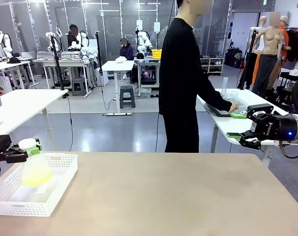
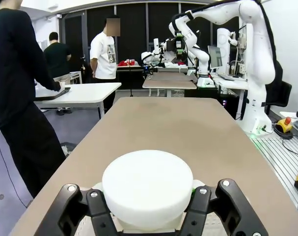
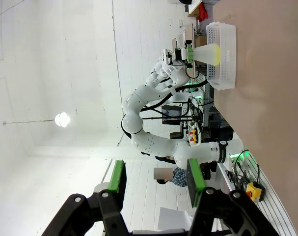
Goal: Prepare the solutions needed for the experiment.
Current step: When the human places the Big flask in the center of the table, pick up the Big flask and place it in the left Organizing basket.
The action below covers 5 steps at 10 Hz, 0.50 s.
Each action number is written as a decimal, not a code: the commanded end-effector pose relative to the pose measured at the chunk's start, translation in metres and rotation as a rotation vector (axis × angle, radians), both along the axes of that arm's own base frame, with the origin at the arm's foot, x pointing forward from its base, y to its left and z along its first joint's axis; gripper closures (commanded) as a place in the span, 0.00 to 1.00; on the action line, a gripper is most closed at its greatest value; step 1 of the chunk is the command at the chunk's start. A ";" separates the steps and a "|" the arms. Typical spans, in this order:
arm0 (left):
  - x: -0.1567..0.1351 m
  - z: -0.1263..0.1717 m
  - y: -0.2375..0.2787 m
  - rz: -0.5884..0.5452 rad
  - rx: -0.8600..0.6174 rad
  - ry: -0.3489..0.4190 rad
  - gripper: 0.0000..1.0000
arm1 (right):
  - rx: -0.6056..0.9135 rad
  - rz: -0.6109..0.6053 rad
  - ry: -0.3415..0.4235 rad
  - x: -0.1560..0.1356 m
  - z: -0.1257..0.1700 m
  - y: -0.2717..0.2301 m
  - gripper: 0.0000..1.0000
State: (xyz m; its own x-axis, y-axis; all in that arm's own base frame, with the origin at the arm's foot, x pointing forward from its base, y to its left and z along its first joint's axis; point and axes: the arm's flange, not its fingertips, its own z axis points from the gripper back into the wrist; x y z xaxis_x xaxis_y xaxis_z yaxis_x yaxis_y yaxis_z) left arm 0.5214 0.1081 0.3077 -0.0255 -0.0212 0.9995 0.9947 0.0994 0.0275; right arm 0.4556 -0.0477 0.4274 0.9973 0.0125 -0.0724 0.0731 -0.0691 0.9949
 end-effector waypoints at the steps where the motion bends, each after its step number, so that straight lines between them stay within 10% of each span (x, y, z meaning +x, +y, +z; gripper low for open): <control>1: 0.006 -0.010 0.009 -0.009 -0.017 -0.012 1.00 | 0.020 -0.001 -0.013 0.000 0.001 0.001 0.37; 5: 0.020 -0.033 0.000 -0.044 0.064 -0.024 1.00 | 0.020 -0.001 -0.013 0.000 0.001 0.001 0.37</control>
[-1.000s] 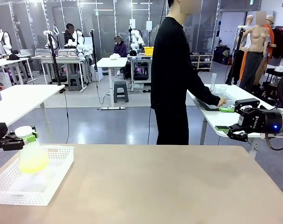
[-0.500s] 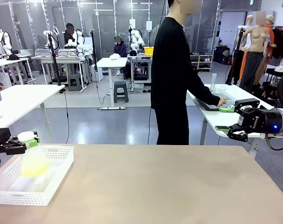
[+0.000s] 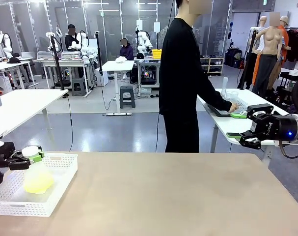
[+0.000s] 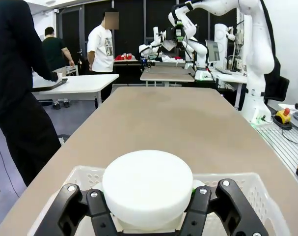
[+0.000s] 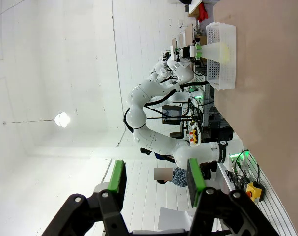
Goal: Prepare the solutions needed for the experiment.
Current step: When the human places the Big flask in the center of the table, pick up the Big flask and place it in the left Organizing basket.
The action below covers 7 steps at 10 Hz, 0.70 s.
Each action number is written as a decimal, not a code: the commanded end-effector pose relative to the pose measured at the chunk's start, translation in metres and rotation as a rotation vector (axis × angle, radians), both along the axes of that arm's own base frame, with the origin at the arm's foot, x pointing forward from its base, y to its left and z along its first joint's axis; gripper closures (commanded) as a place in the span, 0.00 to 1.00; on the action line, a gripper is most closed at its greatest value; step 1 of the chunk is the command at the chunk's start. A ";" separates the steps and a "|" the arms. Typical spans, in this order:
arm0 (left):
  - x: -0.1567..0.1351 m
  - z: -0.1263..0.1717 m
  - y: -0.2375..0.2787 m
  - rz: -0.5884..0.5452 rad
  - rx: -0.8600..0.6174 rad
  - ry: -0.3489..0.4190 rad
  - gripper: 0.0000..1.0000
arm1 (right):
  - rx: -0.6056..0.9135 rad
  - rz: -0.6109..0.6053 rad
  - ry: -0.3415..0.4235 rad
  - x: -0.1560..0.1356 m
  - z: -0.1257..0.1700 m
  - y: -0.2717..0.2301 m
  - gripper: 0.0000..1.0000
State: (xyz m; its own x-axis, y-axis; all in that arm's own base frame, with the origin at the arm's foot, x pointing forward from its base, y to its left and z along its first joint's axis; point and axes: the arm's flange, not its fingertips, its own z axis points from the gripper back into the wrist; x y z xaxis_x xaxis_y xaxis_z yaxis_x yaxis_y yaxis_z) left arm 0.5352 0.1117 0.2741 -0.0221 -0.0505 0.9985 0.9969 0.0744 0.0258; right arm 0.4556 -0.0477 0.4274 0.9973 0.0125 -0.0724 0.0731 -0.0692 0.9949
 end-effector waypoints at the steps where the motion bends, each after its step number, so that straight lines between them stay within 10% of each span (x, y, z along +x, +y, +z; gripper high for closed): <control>1: 0.009 -0.006 -0.005 -0.021 0.044 -0.019 1.00 | 0.020 -0.001 -0.013 0.000 0.001 0.001 0.37; 6: 0.014 -0.025 -0.015 -0.022 0.024 -0.013 1.00 | 0.020 -0.001 -0.013 0.000 0.001 0.001 0.37; 7: 0.014 -0.027 -0.013 -0.030 0.039 -0.006 0.61 | 0.020 -0.001 -0.013 0.000 0.001 0.001 0.37</control>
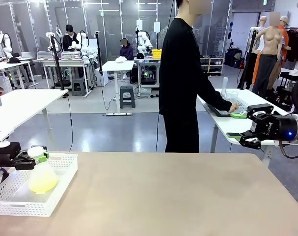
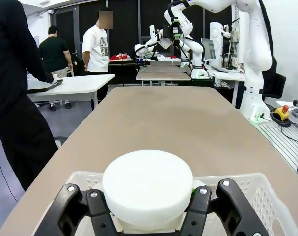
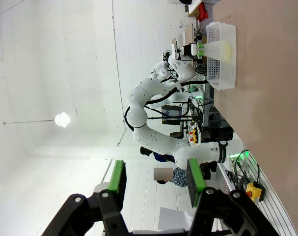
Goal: Prepare the solutions needed for the experiment.
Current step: When the human places the Big flask in the center of the table, pick up the Big flask and place it in the left Organizing basket.
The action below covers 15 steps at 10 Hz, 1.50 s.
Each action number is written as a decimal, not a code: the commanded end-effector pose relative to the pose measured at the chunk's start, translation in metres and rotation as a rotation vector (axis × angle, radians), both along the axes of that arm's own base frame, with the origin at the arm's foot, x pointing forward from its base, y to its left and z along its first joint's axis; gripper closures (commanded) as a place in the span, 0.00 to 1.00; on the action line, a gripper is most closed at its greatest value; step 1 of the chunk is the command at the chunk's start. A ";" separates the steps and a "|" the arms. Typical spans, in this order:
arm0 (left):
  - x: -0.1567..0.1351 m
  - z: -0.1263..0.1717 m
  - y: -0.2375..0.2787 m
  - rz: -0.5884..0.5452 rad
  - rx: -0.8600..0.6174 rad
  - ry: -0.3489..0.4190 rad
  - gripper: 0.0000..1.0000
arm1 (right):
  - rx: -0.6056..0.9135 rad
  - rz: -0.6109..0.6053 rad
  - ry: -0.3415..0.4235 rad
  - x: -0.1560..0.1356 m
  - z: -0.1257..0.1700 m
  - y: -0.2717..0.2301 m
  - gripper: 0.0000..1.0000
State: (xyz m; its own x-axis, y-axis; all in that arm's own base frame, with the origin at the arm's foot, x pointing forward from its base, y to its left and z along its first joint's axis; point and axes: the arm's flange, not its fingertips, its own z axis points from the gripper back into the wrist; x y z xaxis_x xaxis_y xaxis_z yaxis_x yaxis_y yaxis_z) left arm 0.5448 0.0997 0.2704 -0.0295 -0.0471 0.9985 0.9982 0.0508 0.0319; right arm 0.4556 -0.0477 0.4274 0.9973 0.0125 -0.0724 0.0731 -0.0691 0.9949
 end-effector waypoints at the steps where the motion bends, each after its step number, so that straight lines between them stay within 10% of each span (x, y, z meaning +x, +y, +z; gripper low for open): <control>1: 0.003 -0.024 -0.002 -0.016 0.056 0.002 0.58 | 0.020 -0.001 -0.013 0.000 0.001 0.001 0.37; 6: -0.003 -0.024 0.009 0.002 0.099 0.027 0.01 | 0.020 -0.001 -0.013 0.000 0.001 0.001 0.37; 15: -0.004 -0.023 0.010 0.001 0.083 0.039 0.00 | 0.020 -0.001 -0.013 0.000 0.001 0.001 0.37</control>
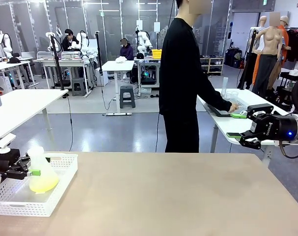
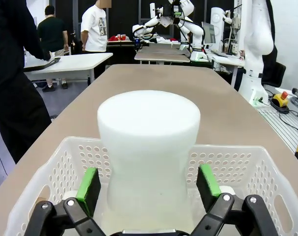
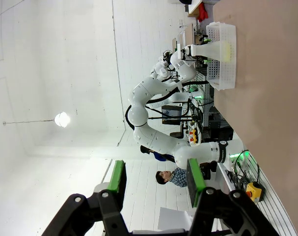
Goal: Prepare the solutions needed for the experiment.
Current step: When the human places the Big flask in the center of the table, pick up the Big flask and place it in the left Organizing basket.
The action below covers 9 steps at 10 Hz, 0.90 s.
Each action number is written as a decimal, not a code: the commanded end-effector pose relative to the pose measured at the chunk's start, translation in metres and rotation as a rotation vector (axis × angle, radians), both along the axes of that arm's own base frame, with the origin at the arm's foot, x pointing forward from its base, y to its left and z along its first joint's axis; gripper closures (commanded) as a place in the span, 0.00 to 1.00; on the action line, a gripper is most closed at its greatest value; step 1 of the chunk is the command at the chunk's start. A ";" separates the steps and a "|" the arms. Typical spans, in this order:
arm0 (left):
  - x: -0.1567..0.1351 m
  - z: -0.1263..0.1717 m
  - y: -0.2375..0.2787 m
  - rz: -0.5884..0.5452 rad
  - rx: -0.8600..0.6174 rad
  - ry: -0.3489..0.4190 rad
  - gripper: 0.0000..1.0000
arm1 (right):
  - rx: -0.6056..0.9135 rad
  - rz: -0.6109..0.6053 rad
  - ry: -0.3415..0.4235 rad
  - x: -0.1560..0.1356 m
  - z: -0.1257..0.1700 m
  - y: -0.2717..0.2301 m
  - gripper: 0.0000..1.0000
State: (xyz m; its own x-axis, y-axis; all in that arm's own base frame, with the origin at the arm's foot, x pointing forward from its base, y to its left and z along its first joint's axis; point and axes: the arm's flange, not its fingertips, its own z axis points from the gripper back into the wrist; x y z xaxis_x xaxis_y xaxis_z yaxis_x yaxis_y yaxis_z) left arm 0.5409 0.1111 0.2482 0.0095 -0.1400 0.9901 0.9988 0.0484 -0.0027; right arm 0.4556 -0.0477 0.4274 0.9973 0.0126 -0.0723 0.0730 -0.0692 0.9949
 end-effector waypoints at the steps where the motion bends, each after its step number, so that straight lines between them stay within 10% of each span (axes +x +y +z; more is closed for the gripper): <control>1: 0.000 0.000 -0.001 0.002 -0.010 0.000 0.00 | 0.020 -0.001 -0.013 0.000 0.001 0.001 0.37; 9: -0.026 0.054 0.062 0.034 0.037 0.035 0.00 | 0.020 -0.001 -0.013 0.000 0.001 0.001 0.37</control>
